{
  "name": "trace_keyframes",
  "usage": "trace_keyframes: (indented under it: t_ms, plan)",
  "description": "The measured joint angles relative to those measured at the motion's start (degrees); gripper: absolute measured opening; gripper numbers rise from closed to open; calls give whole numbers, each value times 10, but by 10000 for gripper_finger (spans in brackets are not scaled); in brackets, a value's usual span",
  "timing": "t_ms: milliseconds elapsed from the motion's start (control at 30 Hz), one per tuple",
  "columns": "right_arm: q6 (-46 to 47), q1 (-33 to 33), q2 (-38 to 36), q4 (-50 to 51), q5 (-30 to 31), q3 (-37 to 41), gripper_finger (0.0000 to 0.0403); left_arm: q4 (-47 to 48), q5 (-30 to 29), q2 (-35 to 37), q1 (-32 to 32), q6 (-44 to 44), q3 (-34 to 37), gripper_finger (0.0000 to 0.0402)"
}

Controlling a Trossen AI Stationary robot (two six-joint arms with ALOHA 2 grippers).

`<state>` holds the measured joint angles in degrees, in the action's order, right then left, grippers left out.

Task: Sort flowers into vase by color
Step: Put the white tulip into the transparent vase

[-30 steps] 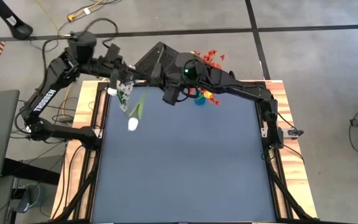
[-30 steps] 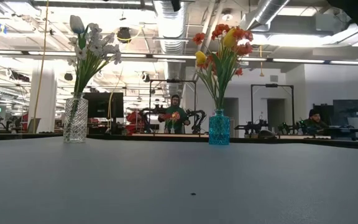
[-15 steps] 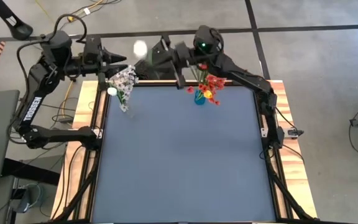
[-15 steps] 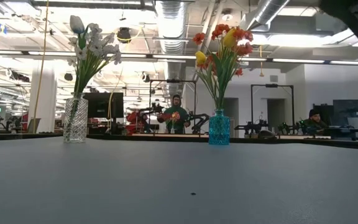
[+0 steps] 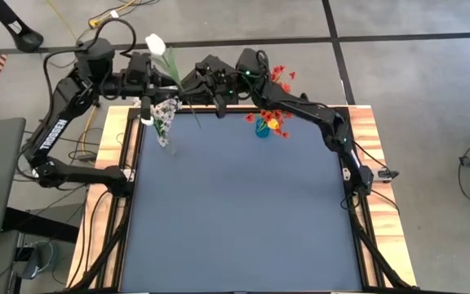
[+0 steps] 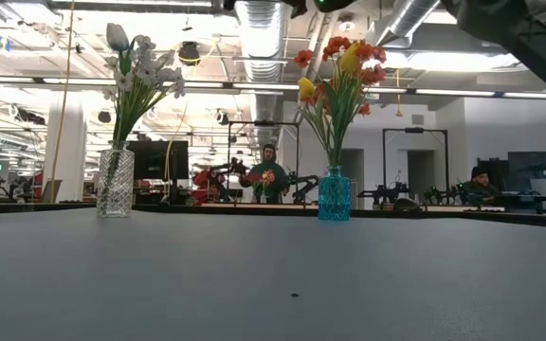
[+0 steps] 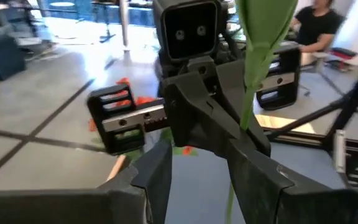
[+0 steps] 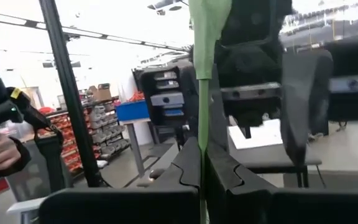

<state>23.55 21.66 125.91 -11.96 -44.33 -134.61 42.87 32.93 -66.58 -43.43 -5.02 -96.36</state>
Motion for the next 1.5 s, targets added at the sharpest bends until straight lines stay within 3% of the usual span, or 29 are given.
trace_keyframes:
  t_ms: [300,500,900,1133,1233,1367,1500]
  plan:
    - [-33,2,-3,12,6,-1,25,-55,9,-1,8,3,1,142]
    - [-39,3,1,21,11,0,25,-49,-19,5,8,-8,0,142]
    - [-43,3,-1,17,29,0,25,-49,7,-7,26,24,0,142]
    - [-47,6,-1,22,30,0,25,-65,-25,-14,48,16,0,138]
    - [-47,6,-1,26,30,0,25,-69,-37,-13,50,14,0,107]
    - [-47,6,-1,26,30,0,31,-67,-48,-12,49,5,0,20]
    - [-47,6,-1,21,30,0,67,-63,-52,-12,50,1,0,3]
